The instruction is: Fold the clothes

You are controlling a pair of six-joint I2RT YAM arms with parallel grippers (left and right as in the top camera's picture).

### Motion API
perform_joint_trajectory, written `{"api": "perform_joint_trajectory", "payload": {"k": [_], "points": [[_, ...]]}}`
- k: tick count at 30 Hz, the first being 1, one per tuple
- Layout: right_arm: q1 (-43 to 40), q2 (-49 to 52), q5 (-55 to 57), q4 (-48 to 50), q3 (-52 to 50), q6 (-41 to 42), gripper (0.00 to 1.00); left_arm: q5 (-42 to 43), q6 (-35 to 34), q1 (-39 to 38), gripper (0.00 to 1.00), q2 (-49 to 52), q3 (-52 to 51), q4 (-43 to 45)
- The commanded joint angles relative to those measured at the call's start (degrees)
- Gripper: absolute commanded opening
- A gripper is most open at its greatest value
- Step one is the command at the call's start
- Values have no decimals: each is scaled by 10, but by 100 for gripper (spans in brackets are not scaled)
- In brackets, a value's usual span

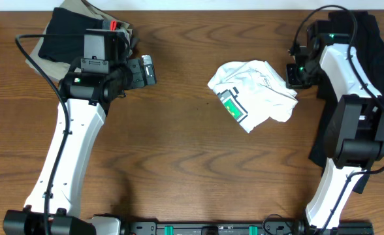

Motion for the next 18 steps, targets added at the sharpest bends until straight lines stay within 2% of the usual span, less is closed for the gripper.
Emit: {"api": "perform_joint_trajectory", "payload": {"k": [1, 11, 18], "points": [[5, 10, -19, 22, -28, 28, 1, -7, 12, 3, 98, 5, -9, -4], [37, 16, -73, 66, -105, 27, 1, -7, 12, 3, 98, 6, -9, -5], [117, 16, -137, 57, -140, 28, 1, -7, 12, 3, 98, 5, -9, -5]]}}
